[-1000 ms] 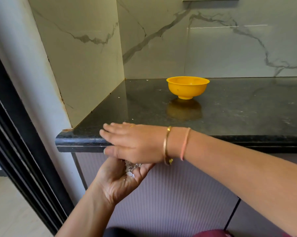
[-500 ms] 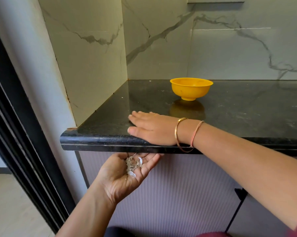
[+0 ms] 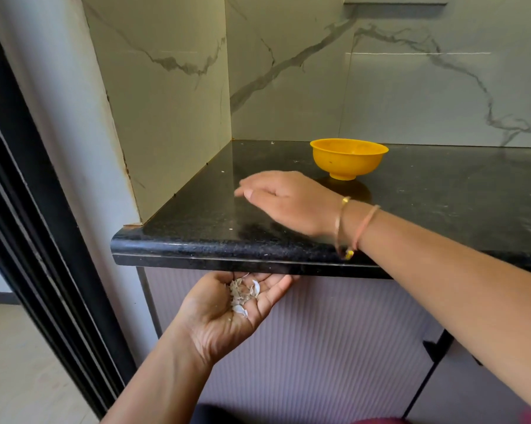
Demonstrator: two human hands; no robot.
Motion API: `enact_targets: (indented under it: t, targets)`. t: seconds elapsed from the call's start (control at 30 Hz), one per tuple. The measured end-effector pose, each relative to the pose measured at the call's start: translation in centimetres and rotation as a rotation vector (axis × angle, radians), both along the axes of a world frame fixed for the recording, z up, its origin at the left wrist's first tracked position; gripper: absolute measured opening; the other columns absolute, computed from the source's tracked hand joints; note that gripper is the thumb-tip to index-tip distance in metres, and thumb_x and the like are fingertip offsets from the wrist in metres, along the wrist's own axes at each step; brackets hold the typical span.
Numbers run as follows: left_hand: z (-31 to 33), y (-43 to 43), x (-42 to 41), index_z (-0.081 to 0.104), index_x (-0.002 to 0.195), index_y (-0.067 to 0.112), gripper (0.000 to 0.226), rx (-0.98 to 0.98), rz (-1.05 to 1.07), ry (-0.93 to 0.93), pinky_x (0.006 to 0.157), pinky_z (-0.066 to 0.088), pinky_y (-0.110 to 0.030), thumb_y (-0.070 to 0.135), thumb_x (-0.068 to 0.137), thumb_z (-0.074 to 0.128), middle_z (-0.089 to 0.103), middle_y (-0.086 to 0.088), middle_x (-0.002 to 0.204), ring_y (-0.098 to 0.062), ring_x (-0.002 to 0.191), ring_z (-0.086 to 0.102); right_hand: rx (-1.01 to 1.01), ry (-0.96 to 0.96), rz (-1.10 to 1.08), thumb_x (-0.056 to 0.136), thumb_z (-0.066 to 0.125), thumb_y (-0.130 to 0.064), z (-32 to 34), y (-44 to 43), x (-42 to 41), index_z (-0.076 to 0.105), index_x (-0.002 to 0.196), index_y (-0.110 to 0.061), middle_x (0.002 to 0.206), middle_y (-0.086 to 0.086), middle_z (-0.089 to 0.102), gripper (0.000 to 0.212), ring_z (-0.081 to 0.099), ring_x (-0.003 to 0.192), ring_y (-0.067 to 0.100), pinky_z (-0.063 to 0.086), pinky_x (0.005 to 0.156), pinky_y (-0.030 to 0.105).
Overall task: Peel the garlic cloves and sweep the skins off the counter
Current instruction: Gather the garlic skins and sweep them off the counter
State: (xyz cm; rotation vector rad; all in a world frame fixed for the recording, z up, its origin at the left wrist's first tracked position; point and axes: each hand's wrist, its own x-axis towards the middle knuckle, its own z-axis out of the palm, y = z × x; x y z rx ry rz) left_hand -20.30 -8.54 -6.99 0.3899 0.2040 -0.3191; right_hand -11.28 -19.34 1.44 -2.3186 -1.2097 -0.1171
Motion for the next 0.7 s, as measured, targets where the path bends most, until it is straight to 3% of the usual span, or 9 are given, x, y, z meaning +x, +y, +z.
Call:
enact_targets:
  t: [0.1, 0.2, 0.33, 0.53, 0.63, 0.7]
  targets:
    - [0.2, -0.2, -0.1, 0.053, 0.112, -0.024, 0.048, -0.005, 0.01, -0.002, 0.074, 0.045, -0.059, 0.009, 0.089, 0.027, 0.056, -0.039, 0.116, -0.048, 0.097, 0.059, -0.348, 0.076, -0.127, 0.103, 0.015, -0.037, -0.3, 2.3, 3.9, 0.03, 0.143, -0.002, 0.154, 0.014, 0.022, 0.055, 0.011, 0.145, 0.024, 0.009, 0.11, 0.028]
    - [0.1, -0.2, 0.0, 0.053, 0.111, -0.025, 0.051, -0.004, 0.025, 0.029, 0.073, 0.046, -0.059, 0.012, 0.093, 0.023, 0.057, -0.041, 0.112, -0.049, 0.095, 0.059, -0.564, 0.058, -0.219, 0.097, 0.006, -0.055, -1.5, 4.4, 6.5, 0.005, 0.15, -0.01, 0.158, 0.012, -0.001, 0.069, -0.002, 0.146, 0.026, 0.003, 0.117, 0.047]
    - [0.1, 0.0, 0.2, 0.051, 0.116, -0.024, 0.05, -0.034, 0.011, 0.055, 0.074, 0.045, -0.059, 0.012, 0.094, 0.023, 0.057, -0.04, 0.114, -0.049, 0.096, 0.06, -0.638, -0.053, -0.114, 0.095, 0.006, -0.058, -1.9, 6.3, 6.3, 0.004, 0.15, -0.012, 0.158, 0.01, -0.001, 0.072, -0.001, 0.146, 0.025, 0.004, 0.115, 0.051]
    - [-0.3, 0.8, 0.1, 0.054, 0.12, -0.017, 0.049, 0.002, -0.027, 0.061, 0.083, 0.045, -0.057, 0.02, 0.098, 0.029, 0.056, -0.033, 0.122, -0.044, 0.108, 0.058, -0.598, -0.184, 0.134, 0.099, 0.016, -0.048, -2.1, 3.4, -0.5, 0.0, 0.15, -0.012, 0.159, 0.004, -0.004, 0.064, -0.004, 0.145, 0.016, 0.0, 0.118, 0.041]
    - [-0.5, 0.1, 0.0, 0.051, 0.129, -0.006, 0.044, -0.144, 0.12, 0.028, 0.104, 0.039, -0.041, 0.017, 0.093, 0.041, 0.052, -0.022, 0.133, -0.031, 0.127, 0.049, -0.576, -0.236, 0.259, 0.1, 0.018, -0.043, -2.4, 0.9, -3.9, 0.0, 0.15, -0.015, 0.159, -0.001, -0.007, 0.061, -0.009, 0.144, 0.009, -0.006, 0.118, 0.034]
    - [-0.6, -0.1, 0.1, 0.044, 0.135, -0.004, 0.047, -0.295, 0.198, 0.008, 0.109, 0.034, -0.038, 0.012, 0.09, 0.047, 0.048, -0.021, 0.138, -0.029, 0.132, 0.042, -0.516, -0.115, 0.316, 0.101, 0.02, -0.039, -2.0, -0.1, -5.0, 0.001, 0.15, -0.018, 0.158, -0.005, -0.008, 0.057, -0.012, 0.143, 0.004, -0.011, 0.116, 0.028]
